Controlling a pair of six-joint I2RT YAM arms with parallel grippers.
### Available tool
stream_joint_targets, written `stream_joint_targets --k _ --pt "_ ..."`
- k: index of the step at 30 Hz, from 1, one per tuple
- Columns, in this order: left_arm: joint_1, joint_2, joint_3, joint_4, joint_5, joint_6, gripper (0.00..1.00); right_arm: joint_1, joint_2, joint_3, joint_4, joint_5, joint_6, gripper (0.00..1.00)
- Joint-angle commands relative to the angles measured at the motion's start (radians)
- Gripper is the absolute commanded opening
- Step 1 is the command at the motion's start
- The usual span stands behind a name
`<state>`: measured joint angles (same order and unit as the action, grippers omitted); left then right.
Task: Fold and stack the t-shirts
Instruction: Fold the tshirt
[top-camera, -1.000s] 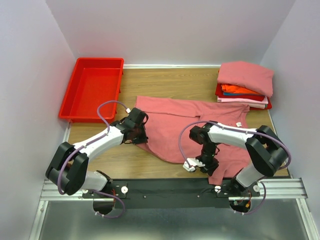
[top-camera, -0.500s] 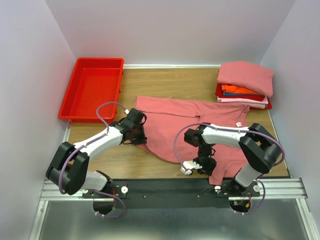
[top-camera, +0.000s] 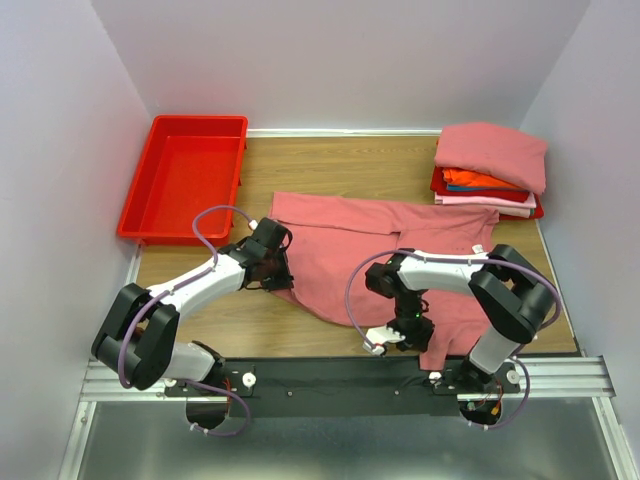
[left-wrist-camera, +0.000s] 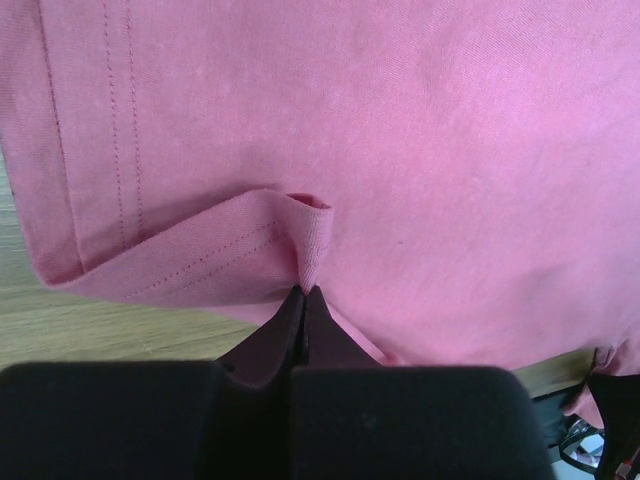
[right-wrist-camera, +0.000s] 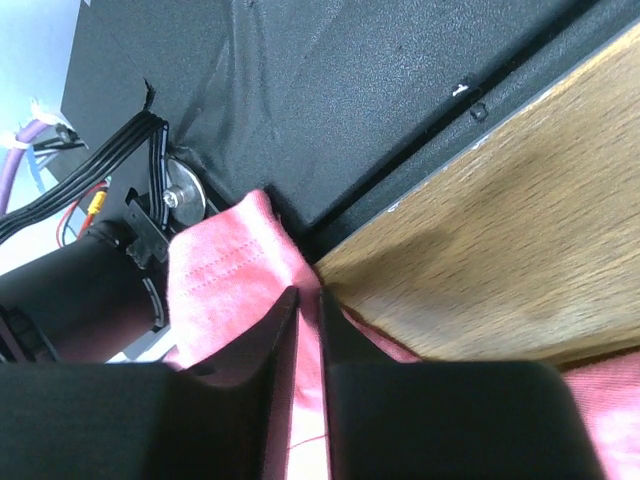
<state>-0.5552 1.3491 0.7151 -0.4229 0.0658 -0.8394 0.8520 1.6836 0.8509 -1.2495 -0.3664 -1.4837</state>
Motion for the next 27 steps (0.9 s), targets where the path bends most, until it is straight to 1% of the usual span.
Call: stream_joint_targets --k 1,2,4,6,12,14,19,20,23,24,27 --pt "0.008 -0.01 -0.013 0.016 0.022 0.011 0.0 0.01 -0.001 0.014 -0.027 0.009 -0.012 0.15" --pt "0.009 -0.01 -0.014 0.015 0.023 0.011 0.0 0.01 -0.007 0.013 -0.028 -0.012 -0.018 0.13" --pt "0.009 -0.01 -0.013 0.015 0.025 0.011 0.0 0.01 -0.025 0.011 -0.03 -0.028 -0.026 0.05" --pt "0.011 -0.013 -0.013 0.019 0.025 0.013 0.0 0.01 -0.056 0.008 -0.021 -0.026 -0.012 0.0" --pt "0.014 -0.007 0.0 0.019 0.028 0.02 0.0 0.002 -0.198 -0.013 0.025 -0.023 0.066 0.0" --pt "0.015 -0.007 0.0 0.021 0.028 0.023 0.0 -0.019 -0.225 0.002 0.032 -0.054 0.083 0.0" --pt "0.023 -0.008 0.001 0.021 0.029 0.033 0.0 -0.161 -0.295 0.062 0.035 -0.086 0.092 0.0" --pt "0.024 -0.008 0.001 0.021 0.031 0.034 0.0 -0.215 -0.298 0.068 0.033 -0.089 0.088 0.0" --pt "0.034 -0.011 0.0 0.022 0.031 0.04 0.0 -0.292 -0.311 0.086 0.033 -0.086 0.06 0.0" --pt "0.035 -0.013 0.001 0.024 0.031 0.042 0.0 -0.336 -0.312 0.092 0.033 -0.089 0.05 0.0" --pt "0.043 -0.015 0.004 0.024 0.032 0.046 0.0 -0.416 -0.314 0.125 0.032 -0.121 0.034 0.0"
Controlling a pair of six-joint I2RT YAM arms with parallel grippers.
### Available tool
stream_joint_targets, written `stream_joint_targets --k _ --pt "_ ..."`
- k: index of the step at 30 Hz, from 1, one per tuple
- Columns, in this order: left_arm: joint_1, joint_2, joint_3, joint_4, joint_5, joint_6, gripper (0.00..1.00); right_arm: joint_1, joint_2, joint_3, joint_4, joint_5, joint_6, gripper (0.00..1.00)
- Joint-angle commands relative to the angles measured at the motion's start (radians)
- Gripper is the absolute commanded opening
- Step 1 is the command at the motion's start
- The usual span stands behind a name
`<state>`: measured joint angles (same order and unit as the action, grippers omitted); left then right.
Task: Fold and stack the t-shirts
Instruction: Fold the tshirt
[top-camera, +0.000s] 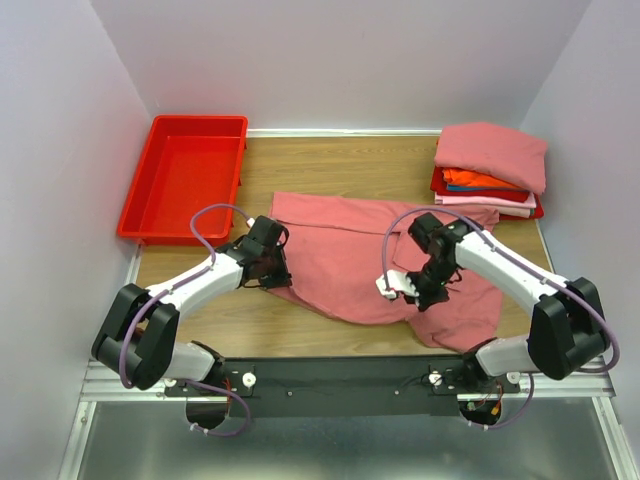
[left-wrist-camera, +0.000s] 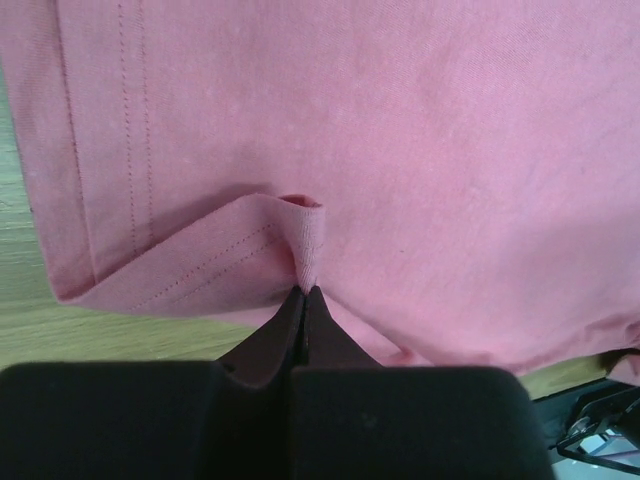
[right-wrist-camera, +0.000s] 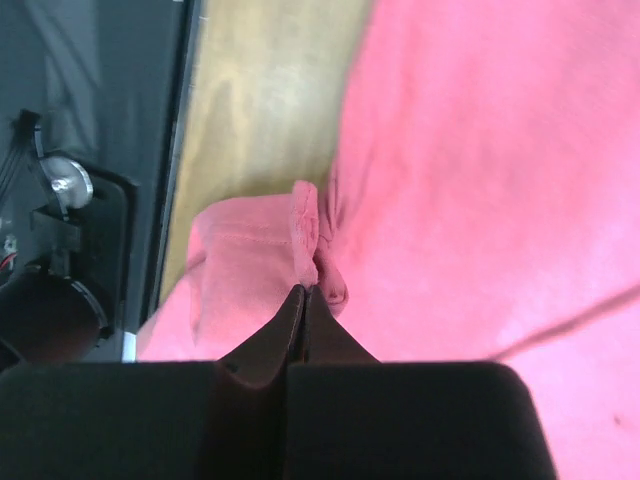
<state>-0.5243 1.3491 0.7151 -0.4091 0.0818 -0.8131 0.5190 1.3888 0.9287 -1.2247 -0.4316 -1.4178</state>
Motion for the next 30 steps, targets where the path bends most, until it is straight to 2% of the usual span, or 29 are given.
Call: stream_joint_targets --k 1,6,11,13,14,15,17,18,19,22,23,24,26,30 --pt "0.012 -0.015 0.003 0.012 0.016 0.022 0.0 -0.102 -0.016 0.055 0.008 -0.062 -0.042 0.0" --pt "0.023 -0.013 0.007 0.013 0.018 0.031 0.0 -0.189 0.027 0.107 0.019 -0.091 -0.07 0.0" --pt "0.029 -0.011 0.004 0.021 0.021 0.035 0.0 -0.215 0.105 0.157 0.069 -0.102 -0.05 0.01" --pt "0.03 -0.008 0.004 0.026 0.024 0.035 0.0 -0.217 0.13 0.168 0.14 -0.082 0.063 0.08" --pt "0.032 -0.008 0.003 0.027 0.024 0.037 0.0 -0.217 0.131 0.168 0.243 -0.043 0.119 0.12" --pt "0.033 -0.007 0.004 0.032 0.026 0.035 0.0 -0.218 0.127 0.164 0.299 -0.015 0.235 0.26" --pt "0.04 -0.005 0.0 0.036 0.027 0.035 0.0 -0.217 0.09 0.162 0.437 0.046 0.351 0.38" --pt "0.041 -0.001 -0.002 0.042 0.029 0.037 0.0 -0.217 0.076 0.165 0.453 0.053 0.423 0.5" --pt "0.043 0.002 -0.003 0.047 0.03 0.037 0.0 -0.218 0.063 0.171 0.459 0.053 0.454 0.54" --pt "0.046 0.019 0.0 0.056 0.038 0.043 0.0 -0.217 0.0 0.191 0.4 -0.013 0.528 0.57" --pt "0.049 0.022 0.003 0.058 0.041 0.048 0.0 -0.217 -0.011 0.194 0.343 -0.045 0.493 0.57" --pt "0.05 0.025 0.003 0.058 0.039 0.049 0.0 -0.217 -0.02 0.188 0.206 -0.082 0.447 0.57" --pt "0.05 0.025 0.0 0.062 0.042 0.054 0.0 -0.215 -0.019 0.167 0.06 -0.081 0.366 0.55" --pt "0.056 0.033 -0.003 0.072 0.047 0.066 0.0 -0.217 -0.019 -0.031 0.027 0.134 0.349 0.53"
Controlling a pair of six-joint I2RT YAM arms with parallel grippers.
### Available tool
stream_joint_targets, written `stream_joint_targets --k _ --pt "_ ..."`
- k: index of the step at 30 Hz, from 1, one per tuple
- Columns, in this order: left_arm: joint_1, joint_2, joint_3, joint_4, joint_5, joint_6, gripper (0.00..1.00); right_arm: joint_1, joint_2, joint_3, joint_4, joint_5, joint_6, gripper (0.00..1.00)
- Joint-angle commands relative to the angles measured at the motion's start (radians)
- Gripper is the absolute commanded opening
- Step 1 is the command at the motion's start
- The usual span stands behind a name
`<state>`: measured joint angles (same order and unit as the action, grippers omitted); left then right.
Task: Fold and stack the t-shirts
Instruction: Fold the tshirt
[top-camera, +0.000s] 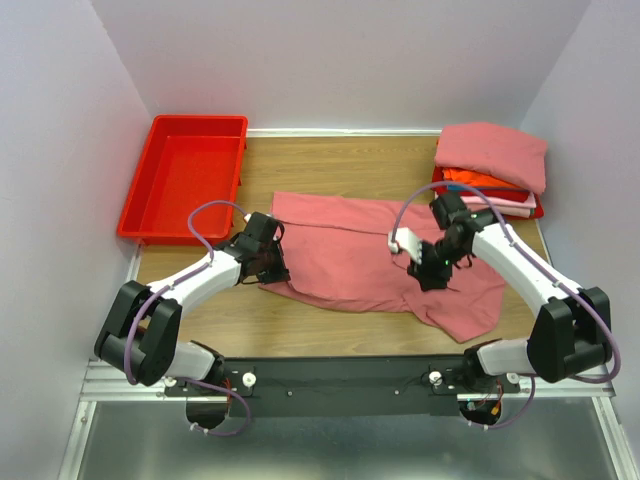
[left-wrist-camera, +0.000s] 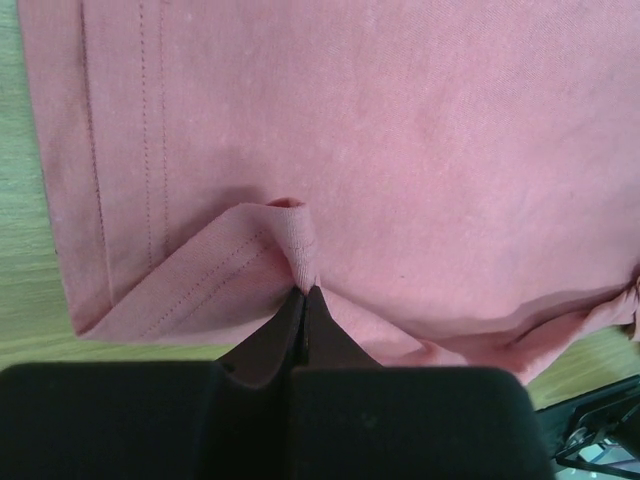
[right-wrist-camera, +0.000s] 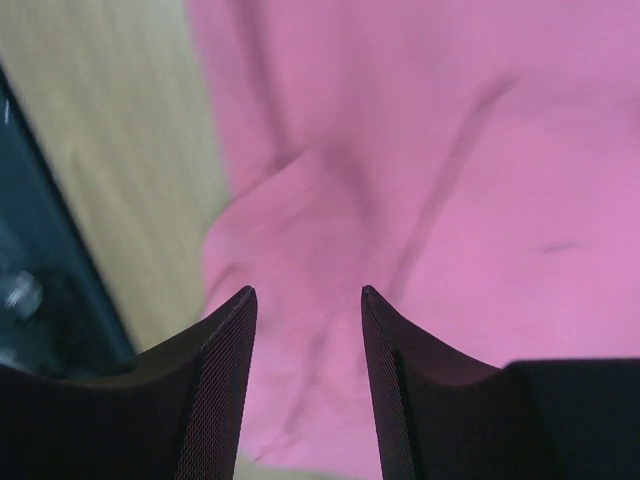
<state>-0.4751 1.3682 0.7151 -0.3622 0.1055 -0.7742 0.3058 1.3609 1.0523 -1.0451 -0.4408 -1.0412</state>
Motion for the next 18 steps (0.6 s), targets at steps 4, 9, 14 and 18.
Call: stream_joint_targets --k 4,9,14,18 --pt "0.013 0.023 -0.003 0.023 0.026 0.035 0.0 -0.002 -0.011 -0.233 -0.116 0.231 -0.014 0.53" --pt "0.013 0.014 -0.002 0.02 0.028 0.029 0.0 0.025 0.029 -0.242 -0.052 0.29 0.044 0.53" --pt "0.015 0.003 0.0 0.016 0.026 0.023 0.0 0.076 0.073 -0.282 0.025 0.34 0.105 0.53" --pt "0.016 0.005 0.001 0.02 0.031 0.019 0.0 0.088 0.084 -0.285 0.062 0.332 0.127 0.51"
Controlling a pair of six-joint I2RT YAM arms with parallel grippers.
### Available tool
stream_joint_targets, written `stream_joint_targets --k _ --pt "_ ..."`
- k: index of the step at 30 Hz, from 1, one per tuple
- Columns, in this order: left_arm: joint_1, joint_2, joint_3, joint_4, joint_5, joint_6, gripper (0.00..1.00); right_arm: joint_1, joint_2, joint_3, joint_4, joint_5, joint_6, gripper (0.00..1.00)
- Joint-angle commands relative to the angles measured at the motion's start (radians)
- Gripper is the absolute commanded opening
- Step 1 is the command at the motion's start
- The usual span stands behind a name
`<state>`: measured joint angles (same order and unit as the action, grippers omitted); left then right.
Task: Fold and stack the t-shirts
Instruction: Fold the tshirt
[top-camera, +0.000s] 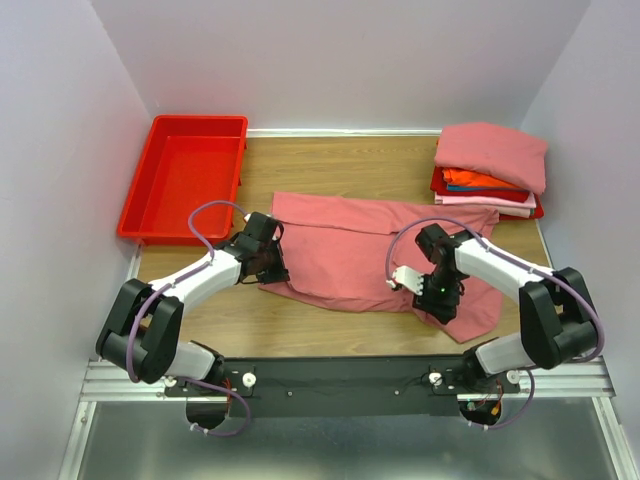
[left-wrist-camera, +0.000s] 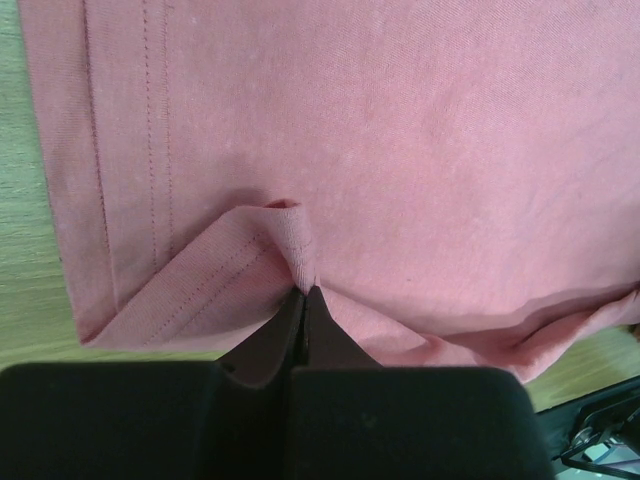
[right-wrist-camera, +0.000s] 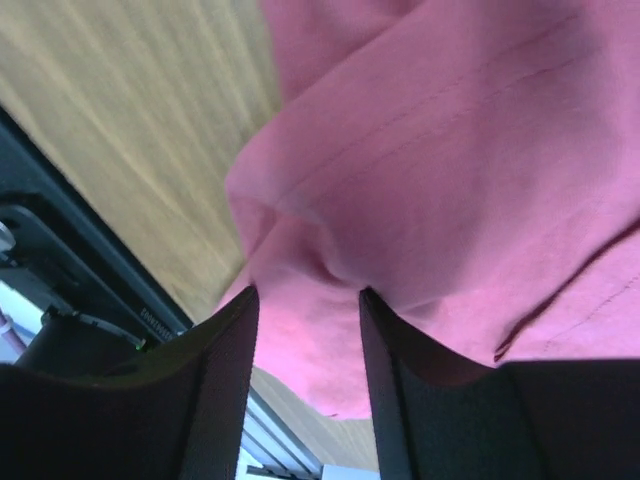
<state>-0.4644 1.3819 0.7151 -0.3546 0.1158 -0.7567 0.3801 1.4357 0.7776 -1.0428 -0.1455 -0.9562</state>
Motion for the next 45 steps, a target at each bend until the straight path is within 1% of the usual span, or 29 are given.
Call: stream_joint_targets --k 1,2,3,6,8,9,10,11,12,14,18,22,24,25,26,27,28,29,30,31,33,35,36,38,39,40,42,43,45 --pt "0.004 -0.009 0.003 0.013 0.022 0.002 0.0 0.019 0.014 -0.011 0.063 0.038 0.048 0.49" --pt "0.006 -0.006 0.003 0.013 0.024 0.002 0.0 0.02 0.018 -0.009 0.066 0.038 0.048 0.45" --pt "0.006 -0.003 0.006 0.014 0.022 0.002 0.0 0.02 0.026 -0.006 0.066 0.041 0.051 0.35" --pt "0.004 0.0 0.01 0.013 0.027 0.005 0.0 0.025 0.052 0.0 0.067 0.041 0.06 0.18" --pt "0.006 -0.001 0.01 0.012 0.025 0.005 0.0 0.025 0.055 0.003 0.067 0.037 0.057 0.12" --pt "0.007 -0.004 0.009 0.013 0.025 0.005 0.0 0.026 0.052 0.005 0.063 0.032 0.057 0.07" --pt "0.006 -0.007 0.007 0.016 0.028 0.003 0.0 0.025 0.049 0.014 0.056 0.032 0.045 0.05" --pt "0.006 -0.007 0.006 0.017 0.03 0.003 0.0 0.026 0.031 0.021 0.04 0.026 0.034 0.01" --pt "0.007 -0.007 0.003 0.017 0.031 0.003 0.0 0.026 0.02 0.031 0.027 0.026 0.024 0.01" --pt "0.007 -0.009 0.003 0.023 0.033 0.003 0.0 0.023 -0.004 0.057 0.0 0.014 -0.004 0.0" --pt "0.009 -0.007 0.0 0.028 0.039 0.005 0.0 0.025 -0.043 0.191 -0.091 -0.028 -0.033 0.0" --pt "0.01 -0.009 0.0 0.028 0.041 0.007 0.0 0.023 -0.006 0.281 -0.092 -0.019 -0.032 0.01" --pt "0.012 -0.009 0.0 0.031 0.042 0.007 0.0 0.019 0.029 0.308 -0.054 0.013 -0.015 0.01" --pt "0.013 -0.009 0.0 0.031 0.044 0.007 0.0 0.017 0.057 0.321 -0.024 0.039 0.02 0.08" --pt "0.013 -0.009 0.0 0.032 0.044 0.007 0.0 0.014 0.063 0.319 0.066 0.079 0.046 0.16" --pt "0.013 -0.011 0.0 0.032 0.044 0.007 0.0 0.013 0.069 0.319 0.117 0.145 0.069 0.36" --pt "0.013 -0.012 0.0 0.034 0.044 0.007 0.0 0.008 0.074 0.321 0.169 0.203 0.13 0.42" --pt "0.015 -0.017 -0.003 0.034 0.047 0.007 0.0 -0.001 0.083 0.333 0.235 0.248 0.166 0.44" --pt "0.015 -0.017 -0.003 0.034 0.047 0.007 0.0 -0.001 0.083 0.333 0.262 0.248 0.166 0.44" --pt "0.015 -0.02 -0.003 0.035 0.047 0.005 0.0 -0.009 0.081 0.338 0.288 0.292 0.212 0.48" --pt "0.015 -0.02 -0.002 0.039 0.048 0.007 0.0 -0.013 0.054 0.35 0.328 0.304 0.231 0.49" --pt "0.015 -0.018 0.0 0.039 0.047 0.01 0.0 -0.014 0.02 0.361 0.322 0.25 0.246 0.49" --pt "0.015 -0.017 0.001 0.04 0.048 0.013 0.0 -0.014 -0.027 0.371 0.26 0.089 0.223 0.48" --pt "0.017 -0.015 0.001 0.04 0.048 0.016 0.0 -0.014 -0.057 0.39 0.148 -0.09 0.125 0.45" --pt "0.017 -0.014 0.003 0.04 0.048 0.019 0.0 -0.012 -0.057 0.408 0.015 -0.23 0.058 0.43" --pt "0.018 -0.014 0.001 0.042 0.048 0.022 0.0 -0.014 -0.049 0.41 -0.04 -0.271 0.039 0.41" --pt "0.017 -0.015 0.0 0.04 0.05 0.02 0.0 -0.014 -0.023 0.37 -0.132 -0.308 0.017 0.36" --pt "0.018 -0.018 -0.003 0.043 0.051 0.02 0.0 -0.009 -0.009 0.344 -0.134 -0.28 0.028 0.33" --pt "0.018 -0.021 -0.008 0.046 0.051 0.02 0.0 -0.006 -0.014 0.28 -0.108 -0.223 0.042 0.32"
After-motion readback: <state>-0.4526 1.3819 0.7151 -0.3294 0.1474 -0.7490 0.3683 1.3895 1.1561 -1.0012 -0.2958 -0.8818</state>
